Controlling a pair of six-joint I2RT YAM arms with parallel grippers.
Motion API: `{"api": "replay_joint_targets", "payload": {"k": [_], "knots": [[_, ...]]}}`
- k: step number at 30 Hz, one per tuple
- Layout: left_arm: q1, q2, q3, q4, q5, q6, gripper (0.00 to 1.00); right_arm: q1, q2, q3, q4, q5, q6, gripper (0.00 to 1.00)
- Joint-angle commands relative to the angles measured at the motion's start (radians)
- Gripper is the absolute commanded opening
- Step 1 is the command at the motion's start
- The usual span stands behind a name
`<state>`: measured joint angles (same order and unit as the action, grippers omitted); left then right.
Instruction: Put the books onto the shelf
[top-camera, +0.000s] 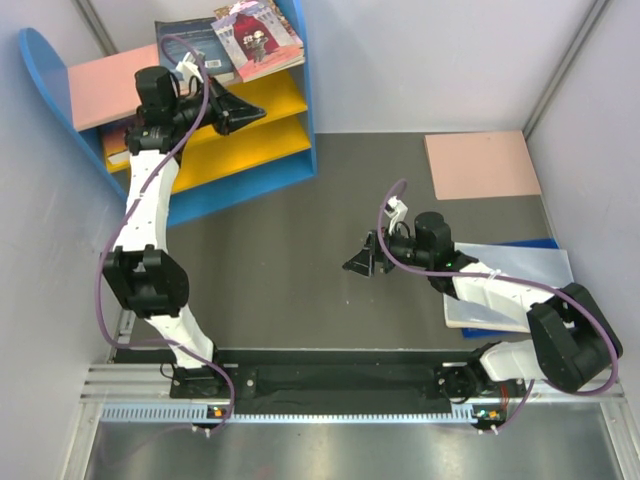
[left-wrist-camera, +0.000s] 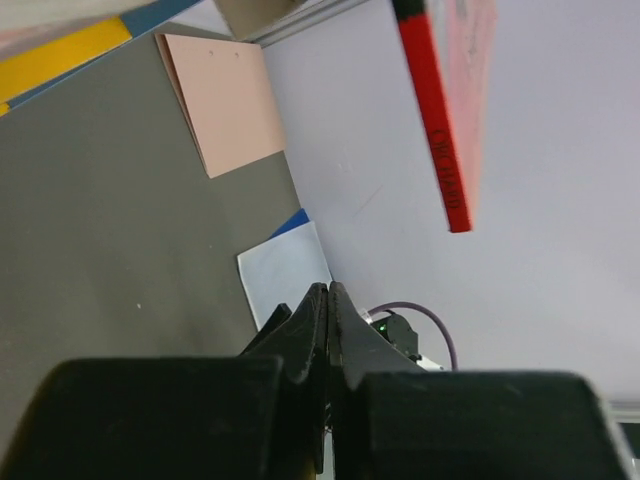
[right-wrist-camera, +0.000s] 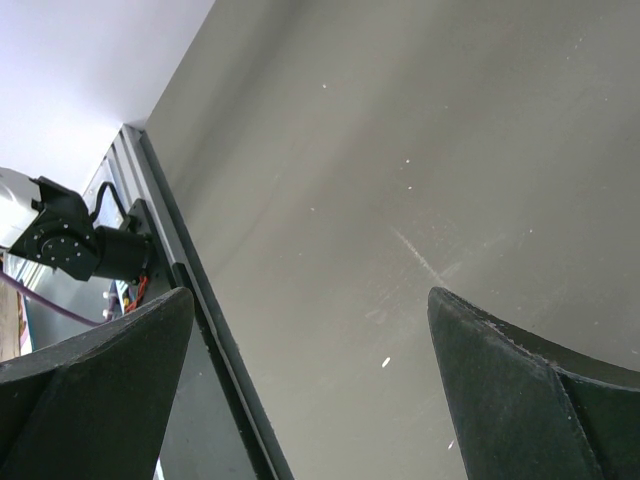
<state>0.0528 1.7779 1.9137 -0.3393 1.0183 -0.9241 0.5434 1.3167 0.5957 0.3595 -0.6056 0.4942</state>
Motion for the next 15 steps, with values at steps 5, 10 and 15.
{"api": "replay_joint_targets", "payload": {"k": [5,10,15], "knots": [[0.004,-0.055,0.047,0.062,-0.040,-0.055,0.00,0.018,-0.011,-0.010,0.053,-0.006,-0.003,1.00],[0.004,-0.003,0.142,0.085,-0.050,-0.113,0.00,0.018,-0.011,-0.008,0.052,-0.008,-0.003,1.00],[0.002,0.073,0.263,0.117,-0.052,-0.177,0.00,0.018,-0.011,-0.007,0.050,-0.008,-0.003,0.99]]}}
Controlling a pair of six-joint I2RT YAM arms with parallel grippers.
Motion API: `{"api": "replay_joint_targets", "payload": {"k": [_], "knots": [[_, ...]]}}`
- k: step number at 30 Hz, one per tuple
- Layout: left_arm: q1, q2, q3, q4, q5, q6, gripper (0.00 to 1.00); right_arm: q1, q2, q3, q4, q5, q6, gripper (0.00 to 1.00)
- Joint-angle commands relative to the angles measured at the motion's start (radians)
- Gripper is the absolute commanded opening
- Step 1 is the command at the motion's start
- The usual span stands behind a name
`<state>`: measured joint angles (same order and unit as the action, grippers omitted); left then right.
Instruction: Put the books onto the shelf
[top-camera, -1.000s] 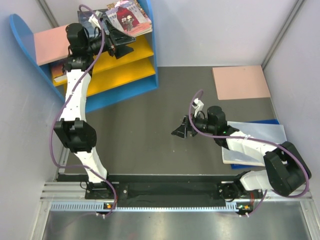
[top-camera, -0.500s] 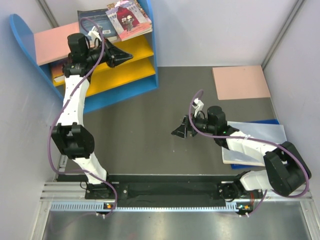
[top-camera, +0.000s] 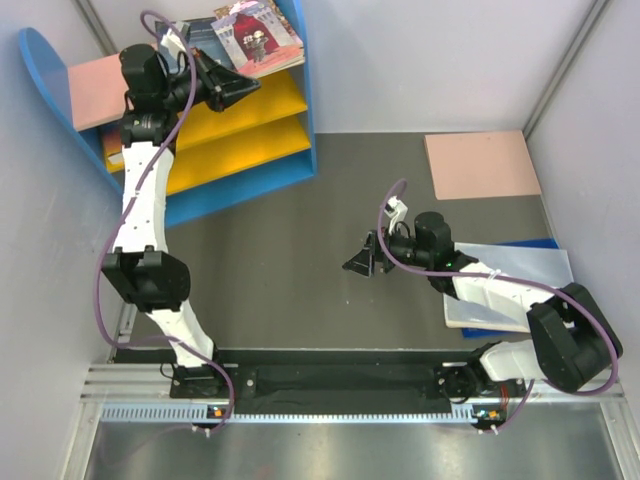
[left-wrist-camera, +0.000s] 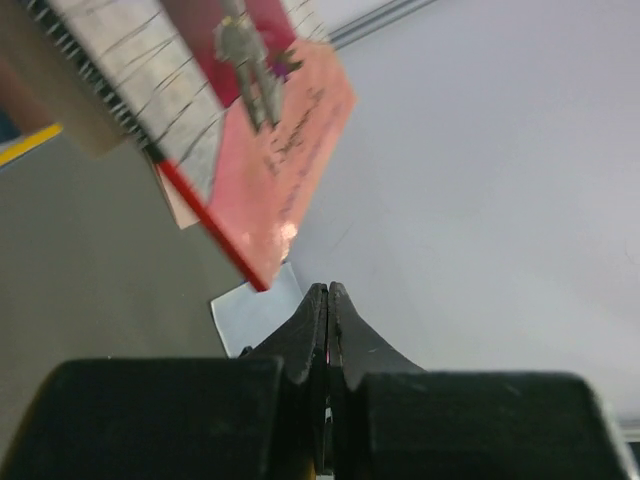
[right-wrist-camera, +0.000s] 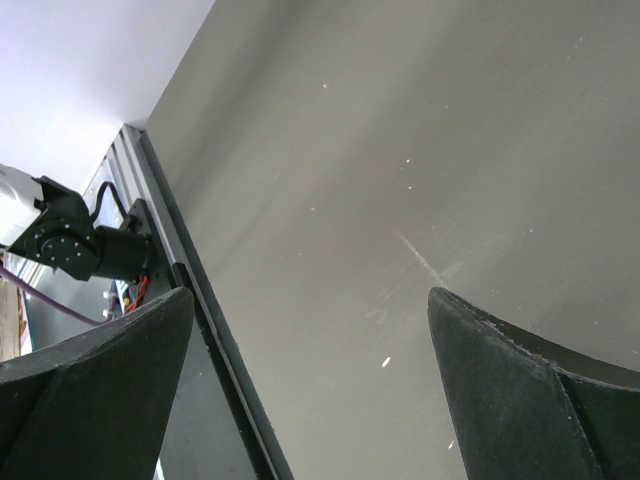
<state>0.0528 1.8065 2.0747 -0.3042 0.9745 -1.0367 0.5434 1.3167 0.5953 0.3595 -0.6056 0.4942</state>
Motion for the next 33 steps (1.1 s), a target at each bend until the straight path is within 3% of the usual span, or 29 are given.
{"api": "replay_joint_targets", "payload": {"k": [1,11,27,33], "knots": [[0.002,0.056,0.116,0.082,-0.017,-0.077,0.00,0.018,-0.008,-0.005,0.050,-0.008,-0.003,1.00],[0.002,0.151,0.191,0.151,-0.023,-0.138,0.00,0.017,-0.022,-0.009,0.036,-0.006,-0.011,1.00],[0.005,0.033,0.180,0.332,-0.020,-0.200,0.00,0.018,-0.007,-0.014,0.048,-0.008,-0.006,1.00],[-0.001,-0.022,0.168,0.197,-0.017,-0.096,0.00,0.018,0.006,-0.011,0.055,-0.014,-0.003,1.00]]}}
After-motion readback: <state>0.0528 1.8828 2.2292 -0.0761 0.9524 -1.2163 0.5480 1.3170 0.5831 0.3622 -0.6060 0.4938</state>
